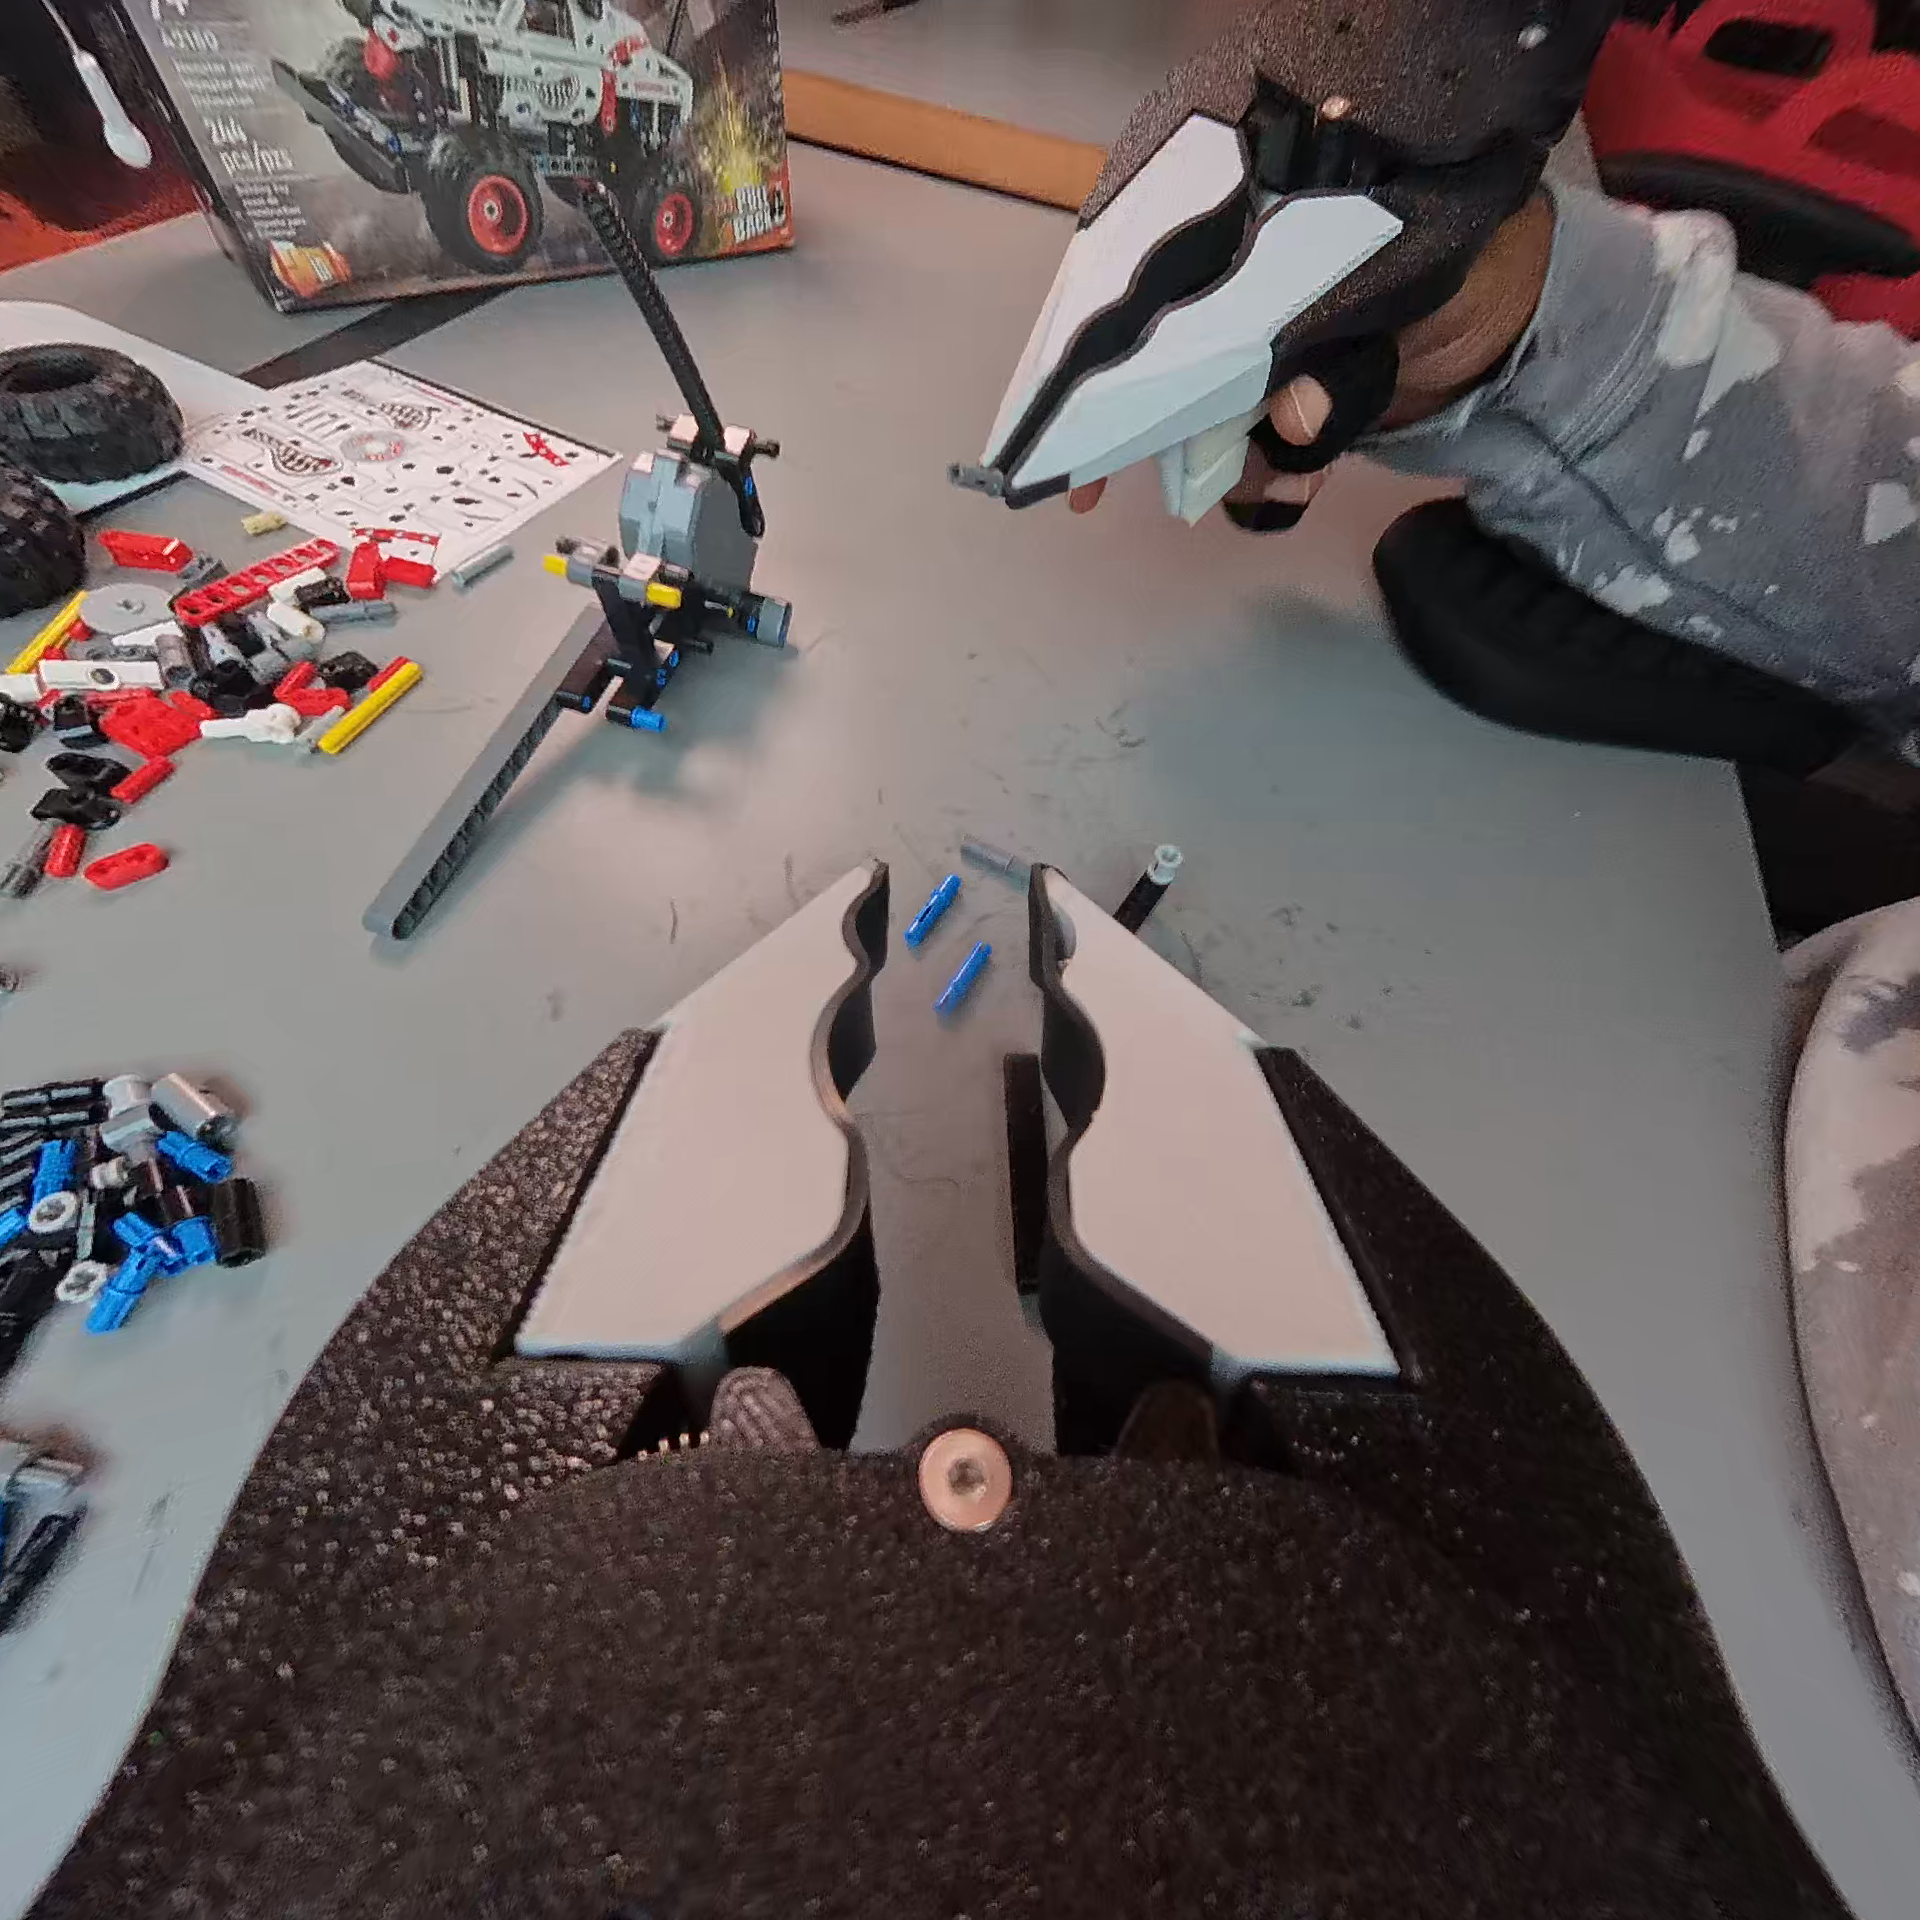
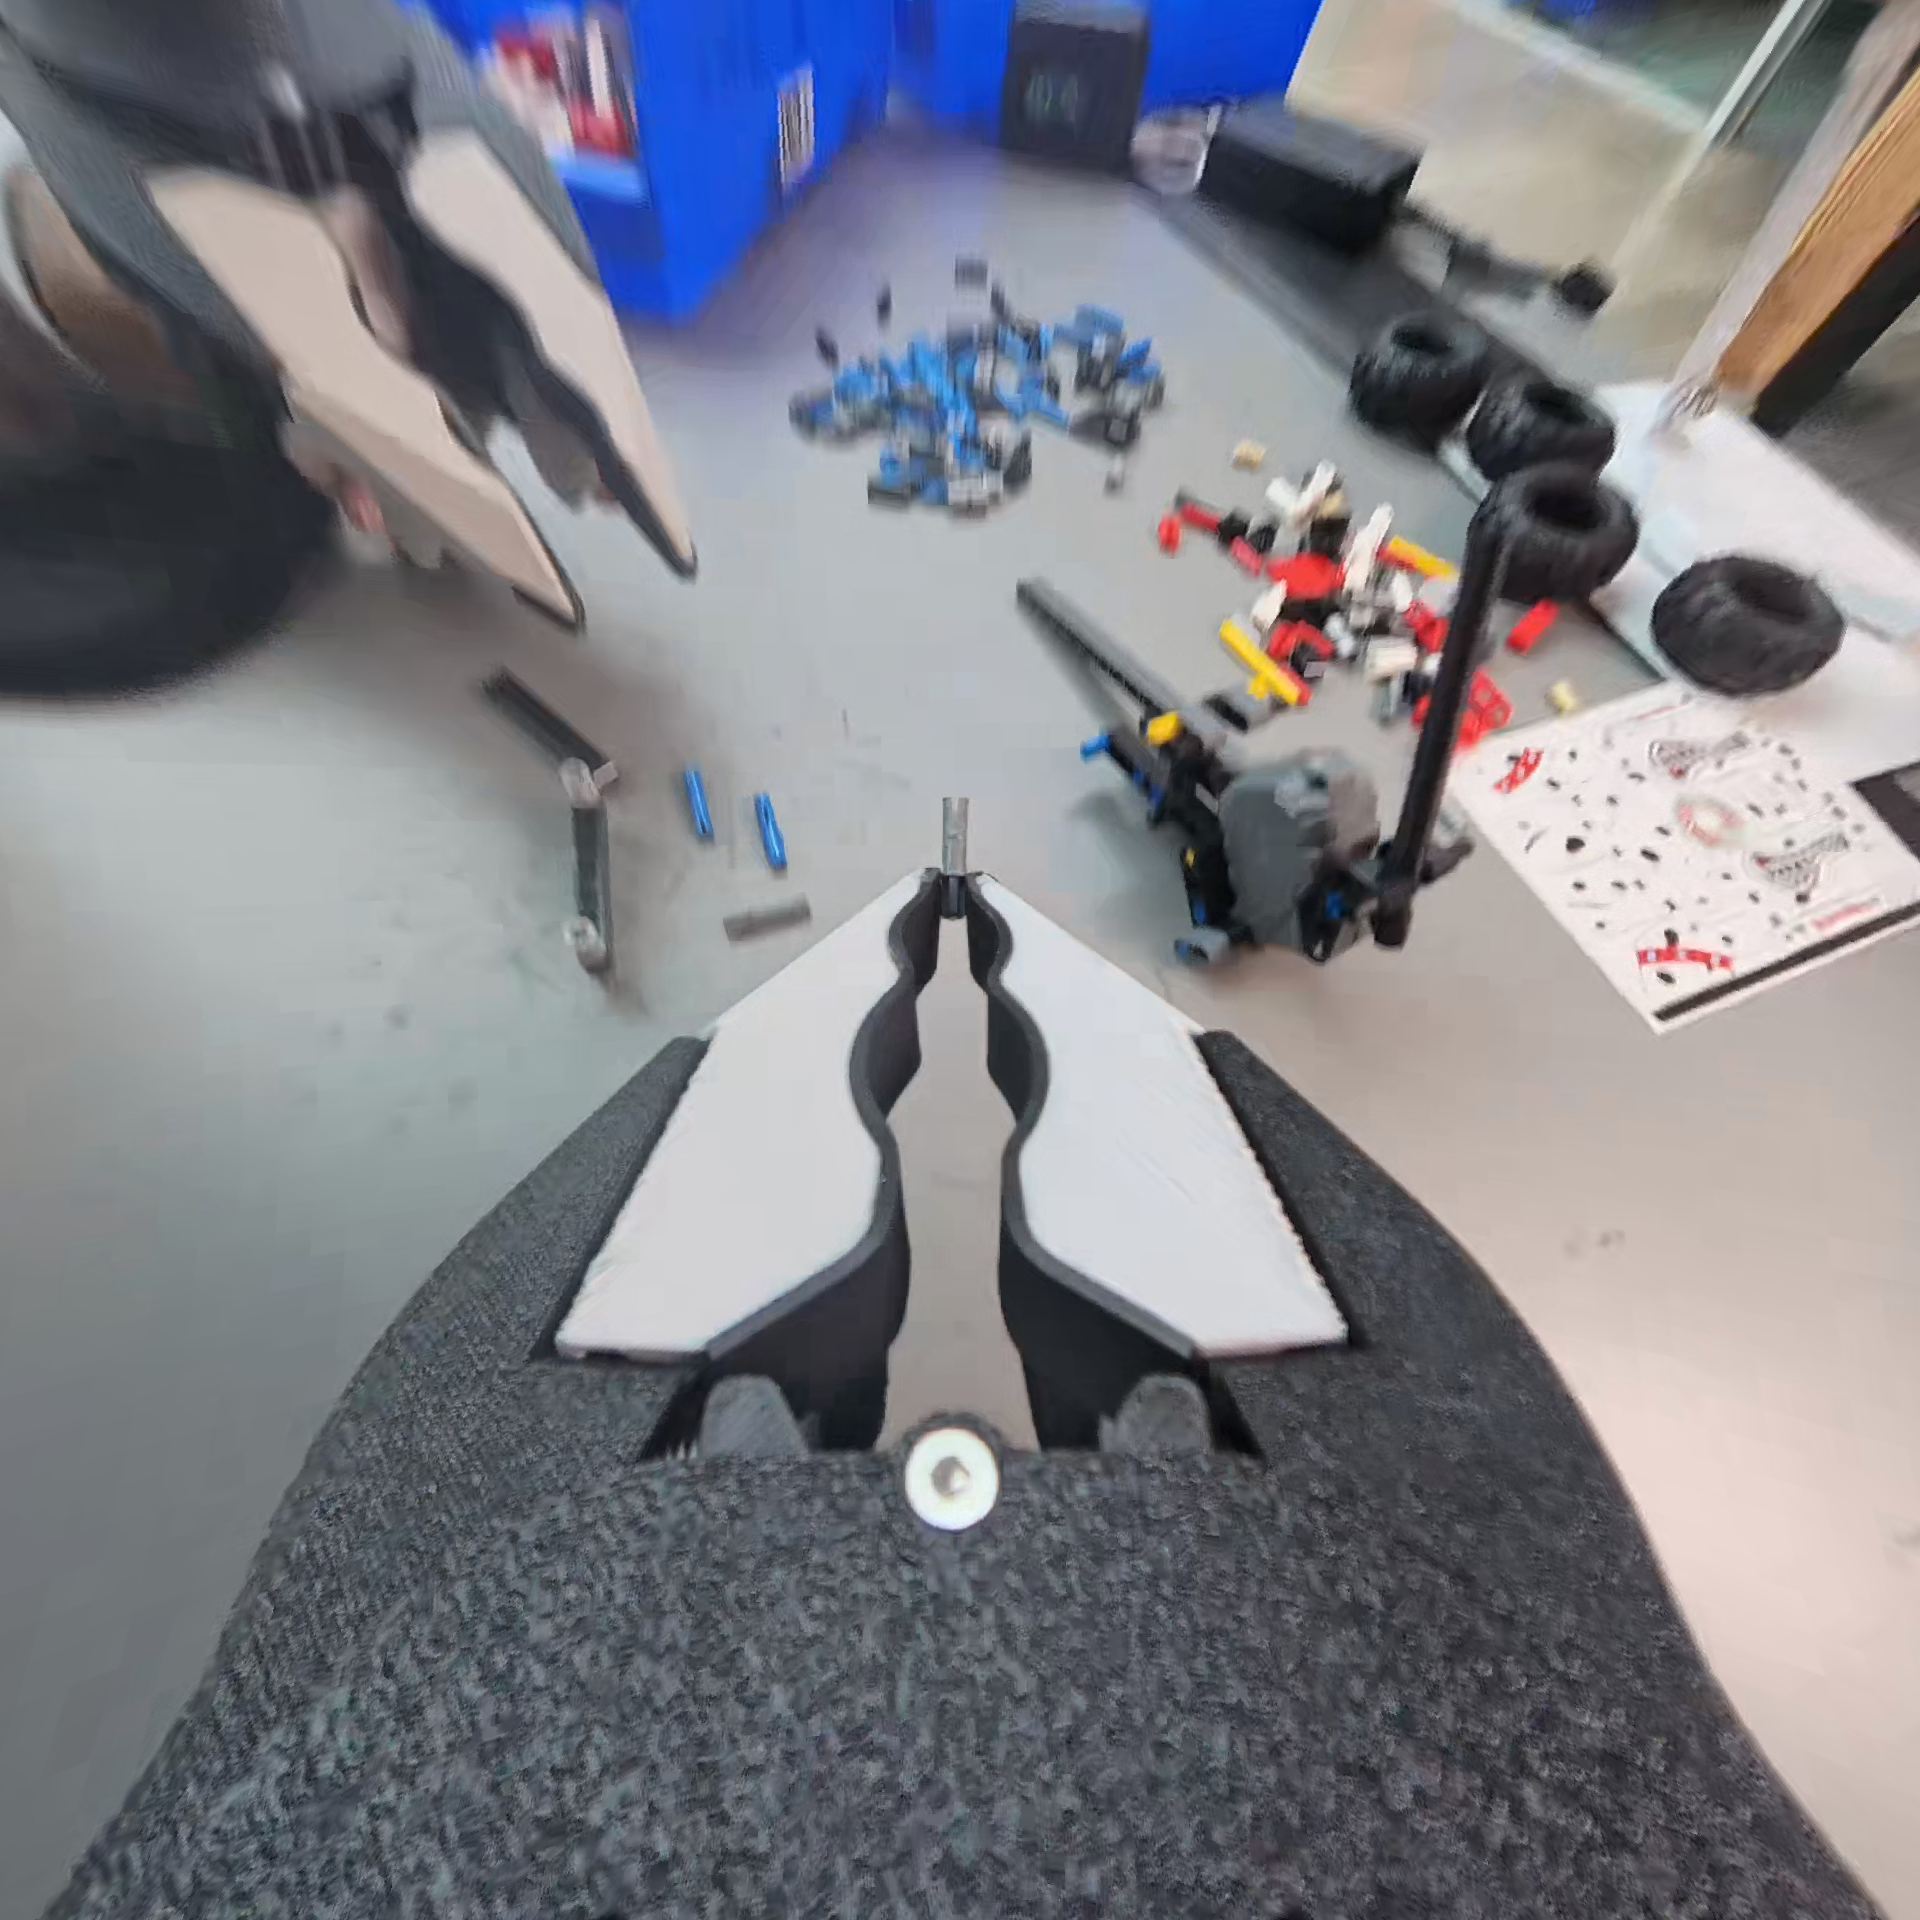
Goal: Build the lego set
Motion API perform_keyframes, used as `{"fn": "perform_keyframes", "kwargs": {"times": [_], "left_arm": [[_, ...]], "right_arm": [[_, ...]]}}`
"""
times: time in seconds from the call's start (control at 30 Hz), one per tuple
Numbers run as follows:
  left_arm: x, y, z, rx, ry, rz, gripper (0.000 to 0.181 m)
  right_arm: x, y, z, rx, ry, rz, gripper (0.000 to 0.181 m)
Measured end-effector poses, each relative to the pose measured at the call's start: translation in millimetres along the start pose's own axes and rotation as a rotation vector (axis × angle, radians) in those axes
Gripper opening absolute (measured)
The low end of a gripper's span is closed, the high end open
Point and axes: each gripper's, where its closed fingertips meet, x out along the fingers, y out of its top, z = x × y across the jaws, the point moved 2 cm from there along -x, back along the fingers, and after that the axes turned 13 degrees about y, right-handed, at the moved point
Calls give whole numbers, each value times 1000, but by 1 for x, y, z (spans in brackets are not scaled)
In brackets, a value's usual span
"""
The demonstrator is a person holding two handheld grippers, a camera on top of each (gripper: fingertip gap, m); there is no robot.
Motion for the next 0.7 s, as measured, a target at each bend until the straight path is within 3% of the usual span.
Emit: {"fn": "perform_keyframes", "kwargs": {"times": [0.1, 0.2, 0.47, 0.7], "left_arm": [[-5, 18, 6, -72, -42, 101, 27], [-10, 36, 8, -144, -47, 203, 29], [-24, 54, 9, -13, 72, 335, 25], [-22, 52, 10, 32, 95, 325, 24]], "right_arm": [[-3, 49, -13, 100, 76, 385, 5], [9, 74, -33, 242, 209, 609, 4], [41, 85, -62, 480, 460, 710, 4], [39, 81, -51, 604, 507, 750, 4]]}}
